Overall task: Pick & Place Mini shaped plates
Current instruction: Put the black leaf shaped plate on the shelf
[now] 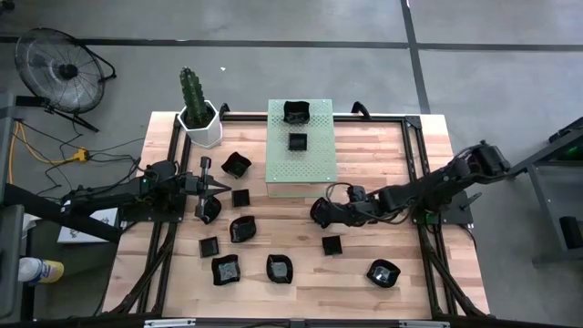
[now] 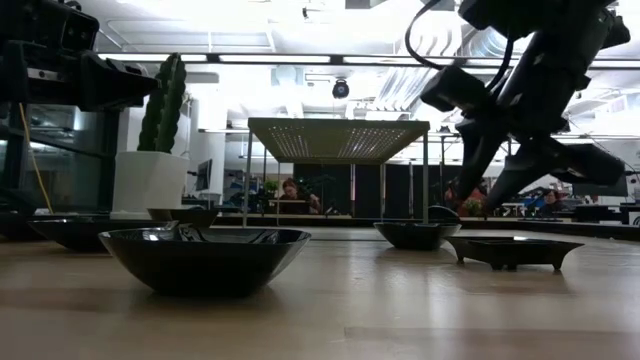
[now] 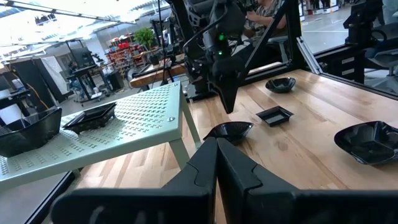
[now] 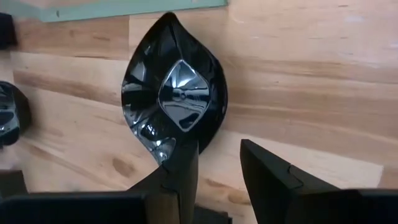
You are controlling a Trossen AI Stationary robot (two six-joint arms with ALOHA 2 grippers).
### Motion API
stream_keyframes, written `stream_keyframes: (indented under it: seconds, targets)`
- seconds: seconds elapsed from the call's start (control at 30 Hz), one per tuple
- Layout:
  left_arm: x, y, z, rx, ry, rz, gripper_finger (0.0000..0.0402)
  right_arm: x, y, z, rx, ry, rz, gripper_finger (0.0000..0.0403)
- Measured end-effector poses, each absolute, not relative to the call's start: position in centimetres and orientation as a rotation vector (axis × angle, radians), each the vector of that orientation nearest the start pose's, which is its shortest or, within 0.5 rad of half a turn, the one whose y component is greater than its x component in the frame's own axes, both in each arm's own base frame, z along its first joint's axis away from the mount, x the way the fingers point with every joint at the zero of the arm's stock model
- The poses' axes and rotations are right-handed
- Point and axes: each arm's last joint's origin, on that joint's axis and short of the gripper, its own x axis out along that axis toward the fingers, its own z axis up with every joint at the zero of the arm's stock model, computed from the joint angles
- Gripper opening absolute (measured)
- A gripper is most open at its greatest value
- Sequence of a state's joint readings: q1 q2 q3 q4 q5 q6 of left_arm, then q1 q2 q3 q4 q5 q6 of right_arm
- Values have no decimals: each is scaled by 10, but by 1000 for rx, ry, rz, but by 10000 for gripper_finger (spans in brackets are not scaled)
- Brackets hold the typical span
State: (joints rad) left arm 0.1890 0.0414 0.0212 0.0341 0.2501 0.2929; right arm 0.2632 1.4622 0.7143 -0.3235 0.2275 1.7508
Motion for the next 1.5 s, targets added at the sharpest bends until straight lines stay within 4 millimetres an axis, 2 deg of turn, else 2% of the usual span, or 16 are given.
stream_keyframes:
  seconds: [0.6,1.2,1.5]
  targets:
    - [98,11,171,296,-23,-59,3,267,61,138,1357,723,-850,115]
    - [98,11,171,296,-23,-58,3,268,60,137,1370,732,-845,114]
    - [98,11,171,296,-23,-59,3,268,58,137,1370,737,-843,82]
